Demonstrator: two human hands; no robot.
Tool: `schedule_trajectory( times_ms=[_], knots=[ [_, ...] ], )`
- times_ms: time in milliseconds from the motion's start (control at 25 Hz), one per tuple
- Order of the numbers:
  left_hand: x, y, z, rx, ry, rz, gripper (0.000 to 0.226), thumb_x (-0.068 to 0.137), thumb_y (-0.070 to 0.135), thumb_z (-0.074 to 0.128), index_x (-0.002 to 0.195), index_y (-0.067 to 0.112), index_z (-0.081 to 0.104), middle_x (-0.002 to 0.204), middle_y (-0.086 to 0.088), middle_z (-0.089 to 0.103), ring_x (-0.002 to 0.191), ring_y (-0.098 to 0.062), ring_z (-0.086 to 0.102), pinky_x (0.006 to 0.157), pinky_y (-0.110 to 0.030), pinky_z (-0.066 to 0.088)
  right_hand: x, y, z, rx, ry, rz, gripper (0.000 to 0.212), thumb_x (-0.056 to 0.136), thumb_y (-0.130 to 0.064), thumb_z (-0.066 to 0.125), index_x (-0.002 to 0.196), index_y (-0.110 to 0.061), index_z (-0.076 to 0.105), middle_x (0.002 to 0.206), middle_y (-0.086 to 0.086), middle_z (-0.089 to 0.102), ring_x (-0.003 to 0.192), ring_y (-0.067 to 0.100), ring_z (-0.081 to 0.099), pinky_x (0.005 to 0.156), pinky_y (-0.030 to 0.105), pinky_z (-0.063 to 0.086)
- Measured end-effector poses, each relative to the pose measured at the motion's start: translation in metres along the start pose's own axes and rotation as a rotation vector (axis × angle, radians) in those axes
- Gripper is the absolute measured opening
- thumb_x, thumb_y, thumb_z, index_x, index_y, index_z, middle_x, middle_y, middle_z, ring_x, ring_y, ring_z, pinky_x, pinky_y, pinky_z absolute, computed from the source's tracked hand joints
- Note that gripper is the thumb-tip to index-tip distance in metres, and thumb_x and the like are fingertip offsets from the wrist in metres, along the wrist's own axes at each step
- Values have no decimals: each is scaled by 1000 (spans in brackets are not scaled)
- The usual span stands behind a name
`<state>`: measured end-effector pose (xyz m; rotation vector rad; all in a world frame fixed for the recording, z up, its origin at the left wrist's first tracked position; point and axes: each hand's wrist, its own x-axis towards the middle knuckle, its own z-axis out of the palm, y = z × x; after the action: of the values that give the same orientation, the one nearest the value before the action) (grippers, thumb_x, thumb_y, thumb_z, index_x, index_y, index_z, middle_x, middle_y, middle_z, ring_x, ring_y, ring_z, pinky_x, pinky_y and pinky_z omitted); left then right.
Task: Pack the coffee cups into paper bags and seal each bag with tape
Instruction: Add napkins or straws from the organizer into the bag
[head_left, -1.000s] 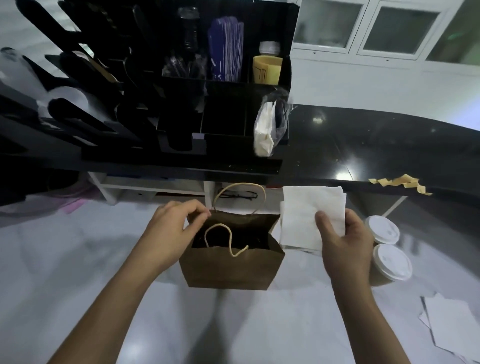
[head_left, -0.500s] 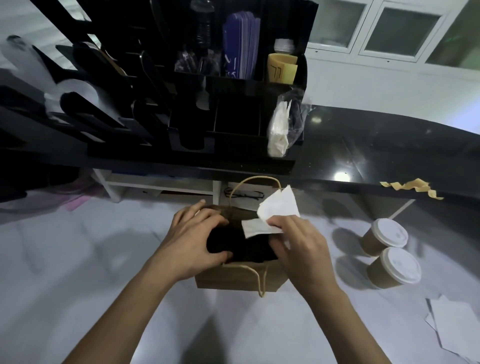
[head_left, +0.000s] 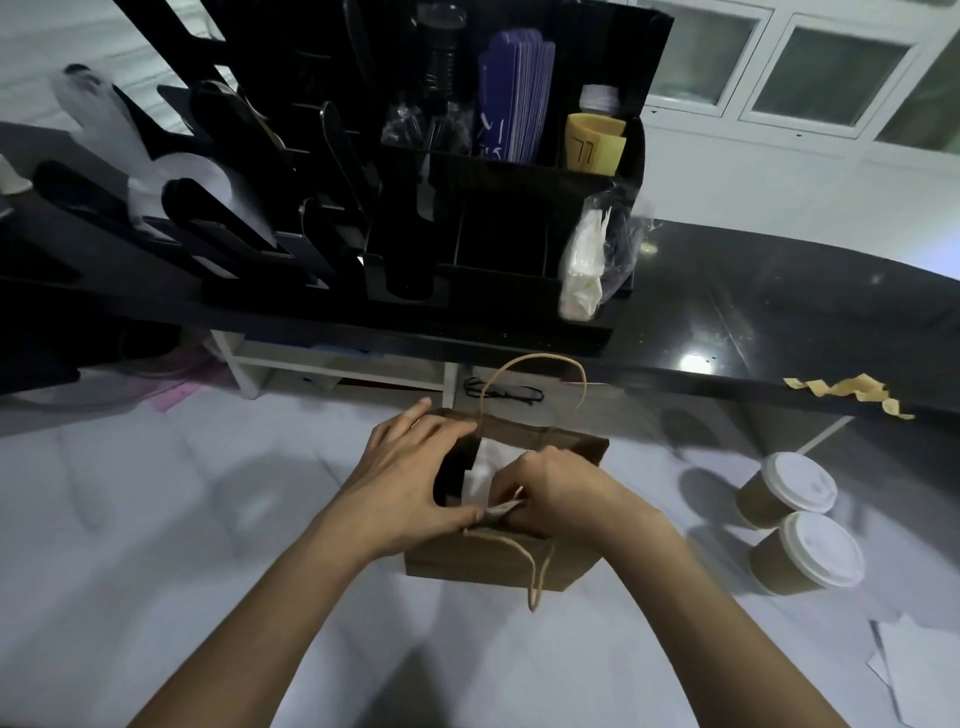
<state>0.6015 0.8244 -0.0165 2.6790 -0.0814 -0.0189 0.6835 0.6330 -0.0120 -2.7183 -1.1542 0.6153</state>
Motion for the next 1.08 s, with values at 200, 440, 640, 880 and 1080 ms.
schedule_trajectory(
  times_ms=[200,440,640,880,1080],
  knots=[
    [-1,0,0,5,14,-1,77,84,63,64,150,39,32,159,13,28,153,-11,-4,123,-40,9,-5,3,5,78,-60,9,32,92,-54,61,115,-34,70,107,-12,72,96,11,65,84,35,58],
    [-2,4,-2,-24,40,-24,55,93,57,56,143,37,43,152,14,36,152,-10,3,122,-39,11,-17,3,2,193,-71,64,34,94,-54,58,122,-37,67,117,-13,69,103,8,65,91,36,57],
    [-5,5,-3,-85,96,-26,38,97,46,55,134,36,51,143,15,45,147,-9,17,117,-34,18,-38,4,-12,375,82,37,25,92,-33,70,117,-36,70,111,-20,67,101,-3,63,89,23,55],
    [-11,-3,-10,-144,251,-1,15,97,30,57,111,35,59,116,20,51,115,-4,40,94,-25,34,-72,23,-11,527,531,135,13,93,-23,65,91,-34,72,91,-21,67,90,3,63,81,23,50],
    [-19,-13,-10,-176,181,-109,10,97,42,52,94,33,55,124,18,45,119,-5,39,95,-32,42,-87,41,14,507,600,274,32,86,-69,55,83,-39,65,115,-30,51,114,-7,48,93,27,44]
  ],
)
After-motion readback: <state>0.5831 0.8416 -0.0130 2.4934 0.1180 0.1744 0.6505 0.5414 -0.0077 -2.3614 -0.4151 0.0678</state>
